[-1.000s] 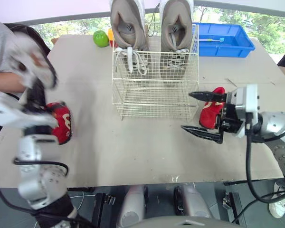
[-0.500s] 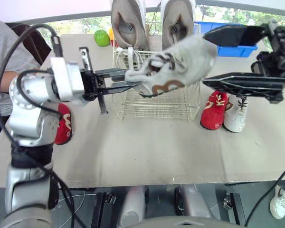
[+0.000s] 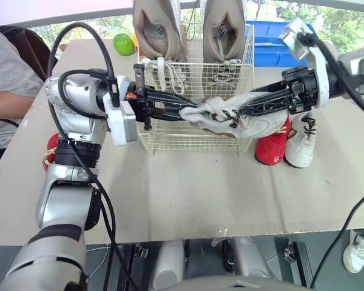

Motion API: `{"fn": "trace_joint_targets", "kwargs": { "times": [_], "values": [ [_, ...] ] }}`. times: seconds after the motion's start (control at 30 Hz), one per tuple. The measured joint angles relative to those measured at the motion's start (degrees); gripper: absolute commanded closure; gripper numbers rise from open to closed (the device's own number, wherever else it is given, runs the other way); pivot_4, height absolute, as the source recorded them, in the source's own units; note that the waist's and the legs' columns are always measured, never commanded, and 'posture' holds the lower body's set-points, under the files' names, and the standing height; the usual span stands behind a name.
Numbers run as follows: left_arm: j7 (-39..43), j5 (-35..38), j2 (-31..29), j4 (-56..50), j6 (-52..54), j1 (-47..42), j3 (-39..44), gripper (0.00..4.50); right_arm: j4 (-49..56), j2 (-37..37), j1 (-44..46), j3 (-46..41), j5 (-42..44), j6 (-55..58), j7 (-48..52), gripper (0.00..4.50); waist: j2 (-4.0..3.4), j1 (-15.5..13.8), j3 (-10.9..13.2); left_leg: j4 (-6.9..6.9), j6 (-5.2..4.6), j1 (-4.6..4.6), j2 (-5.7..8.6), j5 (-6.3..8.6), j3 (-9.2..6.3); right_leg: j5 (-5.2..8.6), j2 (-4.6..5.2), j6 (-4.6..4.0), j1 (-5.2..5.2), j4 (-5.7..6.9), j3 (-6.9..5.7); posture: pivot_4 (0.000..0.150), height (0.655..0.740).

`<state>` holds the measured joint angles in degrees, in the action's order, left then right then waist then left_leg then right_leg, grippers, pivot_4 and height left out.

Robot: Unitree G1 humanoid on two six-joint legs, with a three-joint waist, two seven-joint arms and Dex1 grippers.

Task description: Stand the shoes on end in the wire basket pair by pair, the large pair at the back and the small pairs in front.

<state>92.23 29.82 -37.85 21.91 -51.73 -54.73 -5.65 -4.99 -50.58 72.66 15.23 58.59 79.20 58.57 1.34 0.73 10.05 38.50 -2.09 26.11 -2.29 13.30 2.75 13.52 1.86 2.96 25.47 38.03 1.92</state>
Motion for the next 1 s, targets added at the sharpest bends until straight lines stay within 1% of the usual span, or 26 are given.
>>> {"fn": "trace_joint_targets", "kwargs": {
  "times": [0.03,0.07,0.1,0.13,0.17,0.23,0.27,0.3,0.33,0.4,0.43,0.5,0.53,0.57,0.6,0.63,0.67,0.73,0.77,0.8,0.83,0.87,0.9,0.93,0.97,1.0],
  "values": [
    [0.0,1.4,-0.8,-0.3,1.7,0.0,-0.4,3.65,-0.3,0.6,0.3,0.0,-0.8,0.7,0.8,3.94,0.0,0.1,0.0,0.0,0.0,0.0,-0.01,0.0,-0.02,0.0,-0.01,0.0,0.01,0.02,0.01,0.15,0.74],
    [0.0,1.5,-0.9,-0.4,1.9,0.0,-0.4,3.44,-0.3,0.7,0.3,0.0,-0.8,0.7,0.9,4.12,0.0,0.1,0.0,0.0,0.0,0.0,-0.01,0.0,-0.02,0.0,-0.01,0.0,0.01,0.02,0.01,0.15,0.74],
    [0.0,3.1,-1.6,-1.9,6.0,0.7,-0.4,3.15,-0.4,1.4,0.3,-0.4,-1.2,0.9,1.0,4.33,0.0,0.1,0.0,0.0,0.0,-0.01,-0.03,0.0,-0.02,0.0,-0.01,0.0,0.01,0.03,0.01,0.15,0.74],
    [-0.8,5.2,-2.8,-4.5,12.9,2.3,0.1,2.71,-0.6,1.9,0.3,-1.2,-1.6,1.5,0.9,4.38,-0.02,0.2,0.0,0.0,0.0,-0.01,-0.06,0.0,-0.06,0.0,-0.01,0.0,0.01,0.05,0.03,0.15,0.74],
    [-1.6,6.2,-3.3,-5.4,15.9,3.1,0.5,2.25,-0.6,2.2,0.2,-1.7,-1.6,1.9,0.7,4.38,-0.04,0.2,0.0,0.0,0.0,-0.02,-0.1,0.0,-0.07,0.0,-0.01,0.01,0.01,0.06,0.04,0.15,0.74],
    [-17.3,19.7,-8.9,-14.5,42.1,11.4,2.9,1.27,-1.2,5.8,-1.3,-9.2,0.0,4.5,-3.5,4.38,-0.02,1.0,0.0,0.0,0.0,-0.02,-0.29,0.0,-0.23,0.0,0.04,0.03,-0.01,0.1,0.03,0.15,0.74],
    [-24.6,26.6,-11.2,-17.9,52.7,14.9,4.8,0.83,-1.5,7.2,-2.6,-12.9,1.0,5.7,-5.8,4.38,0.01,1.3,0.0,-0.01,0.0,0.0,-0.32,0.0,-0.34,0.0,0.07,0.04,-0.03,0.08,-0.1,0.15,0.74],
    [-30.8,32.5,-13.1,-20.1,61.7,17.9,6.9,0.81,-1.6,8.1,-4.3,-16.6,2.0,6.6,-8.1,4.38,0.0,1.4,0.0,0.0,0.01,-0.01,-0.31,0.0,-0.39,0.0,0.1,0.04,-0.05,0.11,-0.18,0.15,0.74],
    [-36.2,38.3,-14.4,-23.8,69.2,22.4,10.0,0.81,-0.5,10.4,-6.8,-21.0,2.9,6.9,-11.5,4.38,0.01,1.4,0.0,-0.02,0.02,-0.02,-0.31,-0.01,-0.46,0.0,0.1,0.04,-0.08,0.1,-0.25,0.15,0.74],
    [-40.9,43.3,-14.2,-27.8,75.1,26.8,12.2,0.81,0.8,13.4,-9.5,-25.5,4.3,6.8,-15.5,4.38,-0.01,1.2,0.0,0.0,0.05,-0.04,-0.26,-0.03,-0.49,0.0,0.09,0.03,-0.11,0.13,-0.31,0.15,0.74],
    [-45.1,47.6,-13.3,-32.2,78.1,31.8,14.5,0.81,3.2,17.2,-11.4,-29.1,5.9,6.5,-19.8,4.38,0.0,1.3,0.0,-0.03,0.06,-0.08,-0.28,-0.03,-0.51,0.0,0.1,0.03,-0.15,0.11,-0.29,0.15,0.74],
    [-54.2,52.7,-7.5,-41.4,82.0,39.7,14.1,0.81,8.5,23.6,-15.9,-34.8,9.5,4.7,-29.1,4.38,-0.04,1.1,0.0,-0.03,0.14,-0.18,-0.18,-0.08,-0.54,0.01,0.16,0.04,-0.28,0.18,-0.31,0.15,0.74],
    [-57.9,53.7,-4.2,-44.0,82.6,40.9,12.7,0.81,10.2,26.5,-17.2,-36.5,11.2,3.4,-32.9,4.38,-0.03,0.7,0.0,0.07,0.15,-0.23,-0.12,-0.08,-0.58,0.01,0.17,0.04,-0.33,0.31,-0.32,0.15,0.74],
    [-59.7,54.2,-2.5,-45.2,82.7,41.1,11.8,0.81,11.2,27.9,-17.8,-37.0,11.9,2.7,-34.9,4.38,-0.03,0.4,0.0,0.07,0.18,-0.25,-0.09,-0.1,-0.61,0.0,0.16,0.03,-0.33,0.34,-0.31,0.15,0.74],
    [-64.7,55.1,2.2,-47.7,82.5,40.6,10.9,0.81,14.0,30.6,-19.2,-37.9,13.8,1.2,-39.6,4.38,-0.05,-0.1,0.0,0.11,0.21,-0.39,-0.01,-0.14,-0.67,-0.01,0.14,0.02,-0.46,0.41,-0.31,0.15,0.74],
    [-66.6,55.7,4.6,-48.8,82.3,40.2,10.2,0.81,15.0,31.9,-19.9,-38.0,14.7,0.5,-41.4,4.38,-0.04,-0.2,0.0,0.2,0.21,-0.44,0.02,-0.13,-0.71,0.0,0.13,0.02,-0.56,0.47,-0.33,0.15,0.74],
    [-68.8,55.9,6.7,-50.4,82.7,39.5,9.1,0.81,17.0,33.6,-21.1,-38.0,16.8,-0.6,-45.0,4.38,-0.03,-0.3,0.0,0.29,0.21,-0.45,0.03,-0.14,-0.73,0.0,0.08,0.01,-0.66,0.46,-0.4,0.15,0.74],
    [-70.8,55.8,8.8,-50.9,83.1,38.6,8.3,0.81,19.0,35.4,-23.1,-38.0,20.2,-2.7,-50.2,4.39,-0.05,-0.2,0.0,0.41,0.2,-0.55,0.1,-0.14,-0.7,0.0,0.04,0.0,-0.77,0.51,-0.37,0.15,0.74],
    [-71.9,55.8,9.9,-50.4,83.3,37.8,8.4,1.2,20.0,36.1,-24.4,-38.0,22.1,-4.2,-52.8,4.39,-0.05,-0.1,0.0,0.46,0.2,-0.55,0.15,-0.14,-0.69,0.0,0.02,0.0,-0.78,0.51,-0.36,0.15,0.74],
    [-72.9,55.8,10.6,-49.5,83.5,37.0,8.5,1.35,20.5,36.5,-25.5,-37.8,24.1,-5.7,-55.4,4.39,-0.06,0.0,0.0,0.55,0.2,-0.54,0.14,-0.14,-0.7,0.0,-0.07,0.0,-0.78,0.52,-0.34,0.15,0.74],
    [-73.8,55.8,10.8,-48.3,84.0,36.3,8.7,1.65,21.6,36.4,-26.7,-37.4,26.3,-7.3,-58.1,4.39,-0.06,0.1,0.0,0.55,0.2,-0.54,0.14,-0.14,-0.7,0.01,-0.09,0.0,-0.78,0.53,-0.34,0.15,0.74],
    [-73.9,55.8,10.8,-47.9,84.1,36.2,8.8,2.29,22.0,36.4,-27.0,-37.3,27.0,-7.8,-58.8,4.39,-0.06,0.2,0.0,0.55,0.2,-0.54,0.13,-0.14,-0.71,0.01,-0.1,0.0,-0.77,0.53,-0.34,0.15,0.74],
    [-73.9,55.8,10.9,-47.2,84.6,36.0,8.9,2.47,22.7,36.2,-27.6,-36.9,28.0,-8.7,-59.8,4.39,-0.06,0.2,0.0,0.55,0.19,-0.54,0.12,-0.14,-0.72,0.01,-0.12,0.0,-0.76,0.54,-0.34,0.15,0.74],
    [-73.8,55.4,11.0,-46.0,85.3,35.0,8.9,2.97,23.9,36.1,-28.8,-36.1,30.0,-10.4,-61.7,4.39,-0.06,0.2,0.0,0.55,0.2,-0.54,0.11,-0.14,-0.73,0.01,-0.13,0.0,-0.77,0.58,-0.38,0.15,0.74],
    [-73.7,55.1,11.1,-45.3,85.6,34.4,9.1,3.26,24.7,36.2,-29.6,-35.3,31.1,-11.4,-62.9,4.39,-0.06,0.2,0.0,0.55,0.19,-0.52,0.11,-0.14,-0.72,0.01,-0.15,0.0,-0.76,0.57,-0.41,0.15,0.74],
    [-73.6,54.8,11.5,-44.6,86.2,33.6,9.3,3.83,25.4,35.9,-30.7,-34.1,32.4,-13.3,-64.8,4.39,-0.06,0.2,0.0,0.55,0.2,-0.51,0.1,-0.14,-0.71,0.01,-0.16,-0.01,-0.76,0.57,-0.41,0.15,0.74]
  ]
}}
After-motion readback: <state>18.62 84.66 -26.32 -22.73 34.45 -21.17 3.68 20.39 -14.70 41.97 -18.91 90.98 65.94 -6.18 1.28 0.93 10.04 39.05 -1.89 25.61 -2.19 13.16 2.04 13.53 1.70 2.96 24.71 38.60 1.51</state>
